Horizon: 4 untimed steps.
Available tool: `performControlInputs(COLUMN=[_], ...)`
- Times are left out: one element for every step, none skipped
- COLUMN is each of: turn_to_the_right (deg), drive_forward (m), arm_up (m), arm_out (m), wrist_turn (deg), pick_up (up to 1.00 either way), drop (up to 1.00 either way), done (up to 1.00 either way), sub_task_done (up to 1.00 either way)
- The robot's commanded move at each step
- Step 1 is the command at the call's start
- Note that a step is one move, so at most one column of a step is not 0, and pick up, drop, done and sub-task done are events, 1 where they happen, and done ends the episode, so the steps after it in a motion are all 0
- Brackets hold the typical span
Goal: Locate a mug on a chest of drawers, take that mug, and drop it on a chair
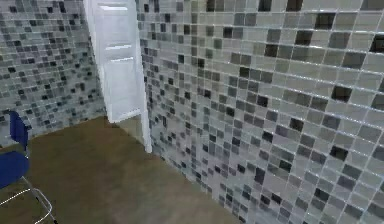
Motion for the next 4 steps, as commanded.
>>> performControlInputs(turn_to_the_right=[-24.0,0.0,0.0,0.0], drive_forward=[0.00,0.50,1.00,0.60], arm_up=[0.00,0.00,0.00,0.00], arm_out=[0.00,0.00,0.00,0.00], wrist_turn=[0.0,0.0,0.0,0.0], pick_up=[0.00,0.00,0.00,0.00], drop=[0.00,0.00,0.00,0.00], done=[0.00,0.00,0.00,0.00], sub_task_done=[0.00,0.00,0.00,0.00])
